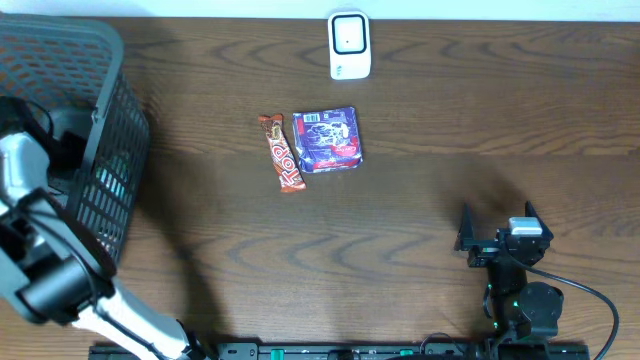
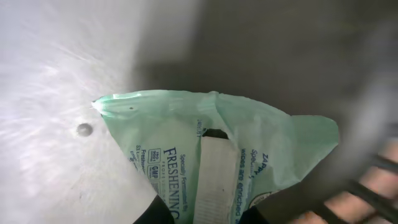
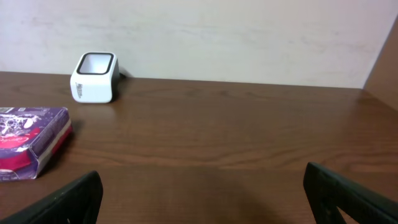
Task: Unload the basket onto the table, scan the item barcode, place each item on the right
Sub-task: 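Reach the left gripper into the basket and grasp the green packet, then carry the green packet out and set it right of the purple pack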
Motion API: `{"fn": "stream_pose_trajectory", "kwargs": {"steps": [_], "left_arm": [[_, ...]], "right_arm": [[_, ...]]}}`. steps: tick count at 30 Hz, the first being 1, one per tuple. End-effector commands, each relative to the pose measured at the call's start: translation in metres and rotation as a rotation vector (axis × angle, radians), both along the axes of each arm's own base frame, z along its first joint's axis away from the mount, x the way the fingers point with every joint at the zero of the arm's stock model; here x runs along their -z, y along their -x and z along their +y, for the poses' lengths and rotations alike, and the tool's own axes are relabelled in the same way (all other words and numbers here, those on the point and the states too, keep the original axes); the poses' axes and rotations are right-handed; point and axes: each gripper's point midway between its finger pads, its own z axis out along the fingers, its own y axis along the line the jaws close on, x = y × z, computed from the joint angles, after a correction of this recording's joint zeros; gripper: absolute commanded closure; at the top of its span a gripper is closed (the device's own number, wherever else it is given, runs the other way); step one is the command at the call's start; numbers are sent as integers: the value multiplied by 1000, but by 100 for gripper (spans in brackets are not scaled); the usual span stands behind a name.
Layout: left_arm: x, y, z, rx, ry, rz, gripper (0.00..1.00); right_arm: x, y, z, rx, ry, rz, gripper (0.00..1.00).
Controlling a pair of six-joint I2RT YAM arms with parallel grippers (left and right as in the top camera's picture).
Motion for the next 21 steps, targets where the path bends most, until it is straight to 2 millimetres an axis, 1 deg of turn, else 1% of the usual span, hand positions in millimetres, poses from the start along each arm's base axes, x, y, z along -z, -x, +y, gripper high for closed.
{"fn": "stream_pose_trajectory", "kwargs": {"steps": [1,4,6,7,9,11,13,16,19,21], "left_arm": [[-113,-10,13,-1,-150,-249,93],[-185,-1,13,-10,-273,-404,93],[-228,10,5,-8,-343,-494,92],[-249,16,-3,-1,-372,-539,93],[-276,23,-21,29,-388,-613,93],[-300,25,-48,92,-385,-690,93],[-317,24,-76,161,-378,-750,93],[-327,13,-125,288,-343,-803,93],[-321,-2,-188,493,-302,-821,93],[-309,-10,-234,655,-280,-816,93]], "right_arm": [[1,0,2,-9,5,0,1],[1,0,2,-9,5,0,1],[1,0,2,-9,5,0,1],[1,0,2,-9,5,0,1],[1,0,2,-9,5,0,1],[1,0,2,-9,5,0,1],[1,0,2,-9,5,0,1],[1,0,2,-9,5,-1,1],[1,0,2,-9,5,0,1],[1,0,2,-9,5,0,1]]}}
